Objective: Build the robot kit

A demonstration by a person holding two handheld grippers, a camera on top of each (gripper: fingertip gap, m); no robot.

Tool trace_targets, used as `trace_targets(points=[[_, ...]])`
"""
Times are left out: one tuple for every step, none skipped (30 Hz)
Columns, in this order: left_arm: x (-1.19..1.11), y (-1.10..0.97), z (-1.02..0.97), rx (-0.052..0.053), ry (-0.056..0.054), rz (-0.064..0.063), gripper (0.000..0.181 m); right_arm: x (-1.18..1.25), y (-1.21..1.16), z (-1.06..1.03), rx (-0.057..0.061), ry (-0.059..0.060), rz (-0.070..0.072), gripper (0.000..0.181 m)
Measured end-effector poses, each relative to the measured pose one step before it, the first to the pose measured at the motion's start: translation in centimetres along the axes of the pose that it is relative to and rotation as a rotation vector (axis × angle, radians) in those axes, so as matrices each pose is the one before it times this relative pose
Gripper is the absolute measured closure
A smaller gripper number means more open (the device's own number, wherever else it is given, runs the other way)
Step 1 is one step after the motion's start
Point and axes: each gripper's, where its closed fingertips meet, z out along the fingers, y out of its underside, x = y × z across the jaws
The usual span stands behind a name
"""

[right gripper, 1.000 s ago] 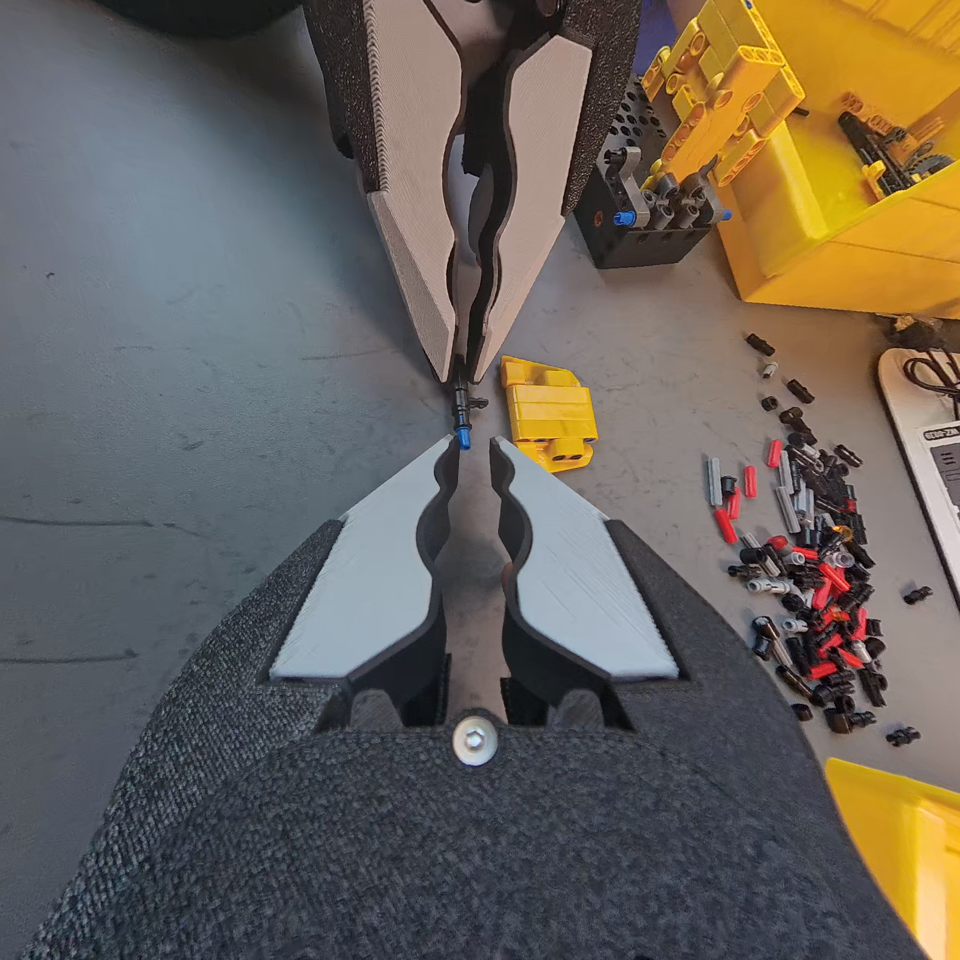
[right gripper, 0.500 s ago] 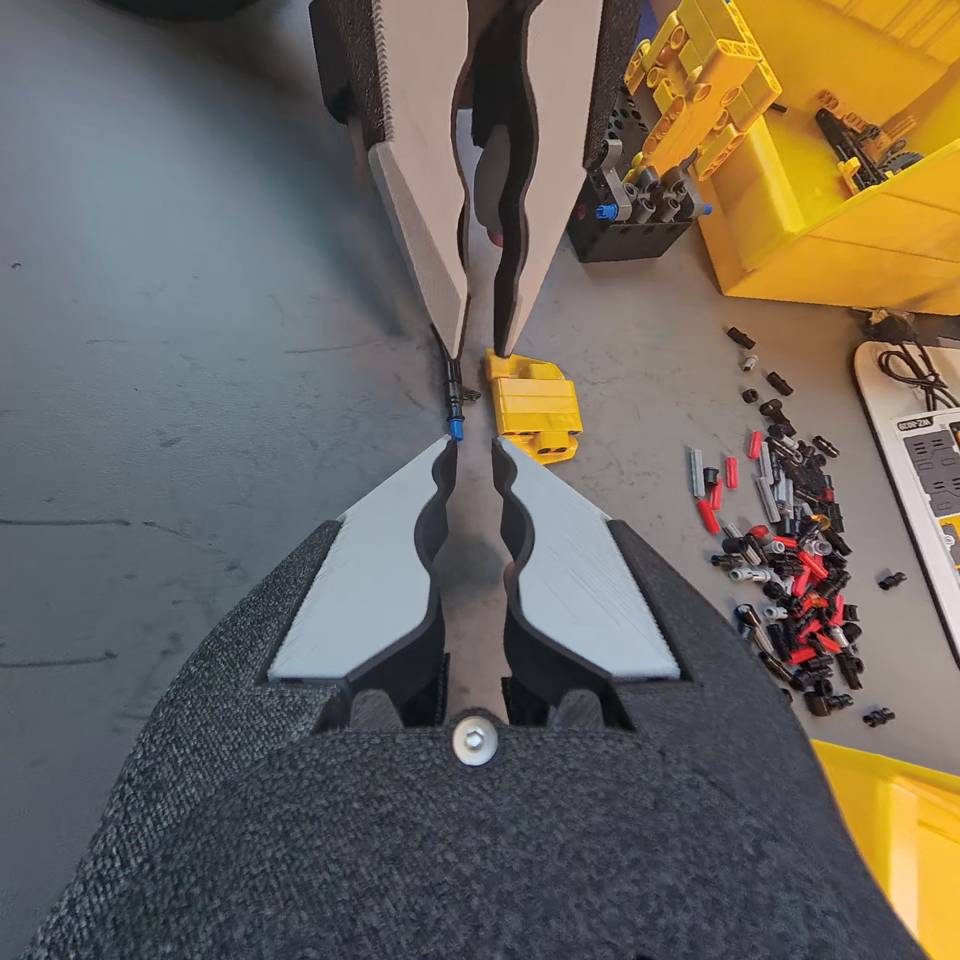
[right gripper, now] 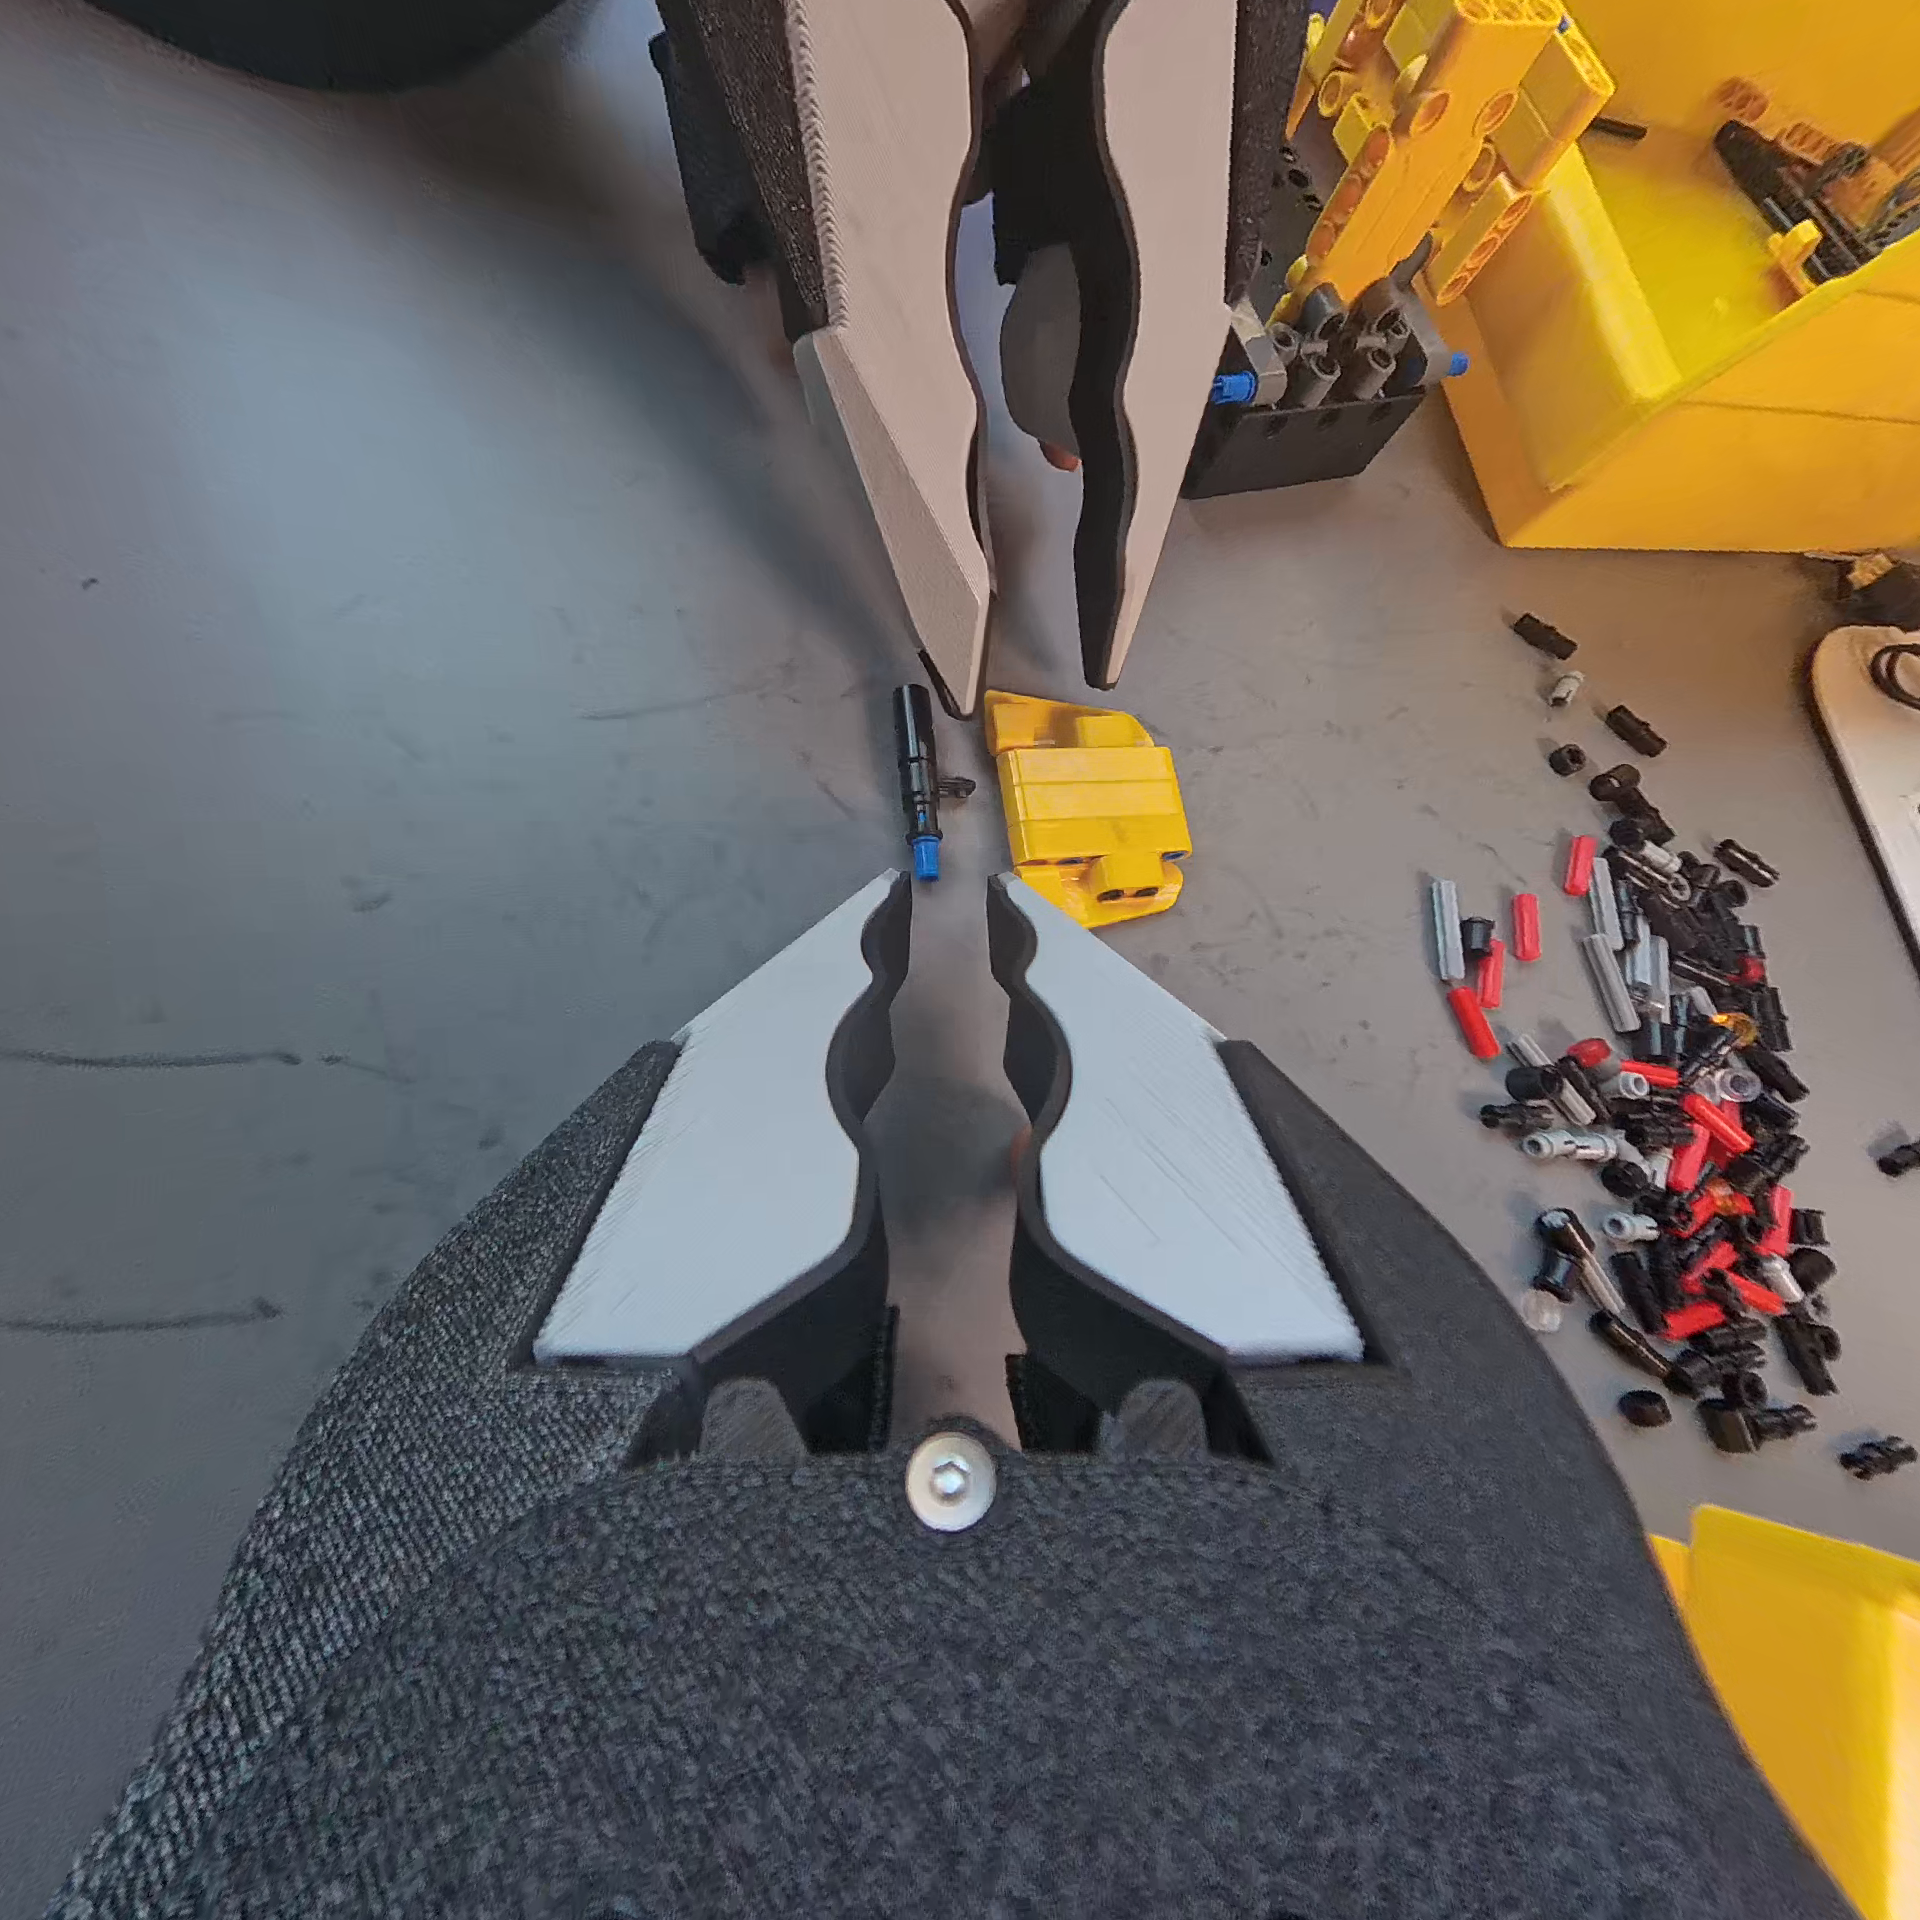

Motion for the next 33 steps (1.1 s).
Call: trace_targets(points=[[-0.107,-0.025,0.015,0.0014,-0.0024,-0.0047,0.155,-0.123,-0.188,0.028,0.0049,-0.0075,0.0029,0.167],[-0.112,-0.003,0.023,-0.0007,-0.0024,-0.005,0.155,-0.097,-0.163,0.068,0.0009,-0.0045,-0.0006,0.167],[-0.092,0.044,0.062,-0.0042,-0.0019,-0.0037,0.156,-0.05,-0.072,0.139,-0.0064,-0.002,-0.0012,0.167],[-0.031,0.094,0.099,-0.008,-0.0006,-0.0007,0.157,0.045,0.06,0.241,-0.0163,0.0022,0.0004,0.168],[0.053,0.117,0.127,-0.0109,0.0027,0.0032,0.158,0.221,0.034,0.223,-0.0162,0.0121,-0.001,0.17],[0.071,0.122,0.137,-0.0112,0.0008,0.0077,0.161,0.107,-0.055,0.099,-0.0115,0.0039,-0.0009,0.177],[-0.001,0.055,0.1,-0.0071,-0.0062,0.012,0.161,-0.15,-0.011,0.023,-0.0115,-0.0128,-0.002,0.177],[0.067,-0.02,0.032,-0.0018,-0.0035,0.0128,0.164,-0.246,0.035,-0.088,-0.0084,-0.0195,0.0002,0.178],[0.147,-0.013,0.02,-0.0013,0.0032,0.0076,0.169,-0.106,0.216,-0.114,-0.0127,-0.0107,0.0002,0.178],[0.096,0.014,-0.003,-0.0018,0.0015,0.0033,0.172,0.056,0.196,-0.166,-0.0034,0.0006,-0.0019,0.178],[-0.002,0.025,-0.037,-0.0026,-0.0022,0.003,0.174,0.088,0.244,-0.2,-0.0029,-0.0002,0.0047,0.178],[-0.018,0.016,-0.054,-0.0011,-0.0028,0.004,0.177,0.09,0.264,-0.216,-0.0025,-0.0021,0.0098,0.178],[-0.033,0.035,-0.052,0.0001,-0.0022,0.0034,0.178,0.018,0.245,-0.215,-0.0005,-0.0069,0.0097,0.178],[0.051,0.018,-0.035,0.0003,0.0041,0.001,0.178,-0.045,0.195,-0.198,0.0019,-0.009,0.0075,0.178],[0.115,0.022,-0.05,-0.0001,0.0086,-0.0022,0.179,0.059,0.147,-0.167,0.0018,0.0004,0.0045,0.178],[0.062,-0.001,-0.062,0.0009,0.0052,-0.0024,0.179,0.129,0.165,-0.087,-0.0022,0.007,0.0021,0.178],[0.014,-0.041,-0.08,0.0028,-0.0002,-0.0003,0.179,0.023,0.084,-0.059,-0.0011,0.0018,-0.0009,0.178],[0.045,-0.11,-0.114,0.0053,0.0,0.0016,0.179,-0.1,0.036,-0.056,-0.0009,-0.0048,-0.0029,0.178],[0.091,-0.164,-0.154,0.0082,0.0026,0.0013,0.179,-0.139,0.009,-0.03,-0.0004,-0.0052,-0.0042,0.178],[0.086,-0.187,-0.169,0.0094,0.0028,0.0004,0.18,-0.142,-0.018,-0.017,0.0009,-0.0043,-0.0047,0.178],[0.097,-0.138,-0.157,0.0066,0.003,0.0013,0.18,-0.134,-0.015,-0.004,0.0006,-0.0034,-0.0036,0.178],[0.065,-0.061,-0.116,0.0021,0.0016,0.0032,0.181,-0.148,0.003,-0.044,-0.0012,-0.0059,-0.002,0.178],[0.034,0.039,-0.065,-0.0028,-0.0004,0.0036,0.181,-0.213,0.037,-0.068,-0.0021,-0.0111,-0.0019,0.178],[0.026,0.102,-0.004,-0.006,0.0012,0.0027,0.181,-0.297,0.029,-0.096,-0.0015,-0.016,-0.0026,0.178],[0.042,0.083,0.04,-0.0033,0.0028,0.0008,0.18,-0.282,0.043,-0.094,-0.0013,-0.0153,-0.003,0.178],[0.048,0.03,0.067,0.0005,0.0035,-0.0009,0.178,-0.124,0.064,-0.073,-0.0021,-0.0054,-0.0027,0.178],[0.028,-0.022,0.069,0.0035,0.0026,-0.0009,0.176,-0.063,0.064,-0.073,-0.0029,-0.0029,-0.0005,0.178],[0.012,-0.063,0.082,0.0056,0.0017,0.0005,0.173,-0.046,0.075,-0.076,-0.0029,-0.0041,0.0002,0.178],[-0.047,-0.075,0.101,0.0067,-0.0015,0.0017,0.169,0.012,0.075,-0.065,-0.002,-0.001,-0.0009,0.178],[-0.071,-0.065,0.131,0.0053,-0.0028,0.0033,0.164,0.062,0.073,-0.046,-0.0014,0.001,0.001,0.178],[-0.127,-0.065,0.184,0.0028,-0.0048,0.0057,0.159,0.09,0.065,-0.032,-0.0008,0.0008,0.0036,0.178],[-0.207,-0.093,0.213,-0.0002,-0.008,0.0084,0.155,0.068,0.04,-0.031,0.0005,-0.0008,0.0037,0.178],[-0.158,-0.107,0.254,-0.0049,-0.0049,0.0118,0.151,0.044,0.023,-0.008,0.0008,-0.0013,0.0029,0.178]])
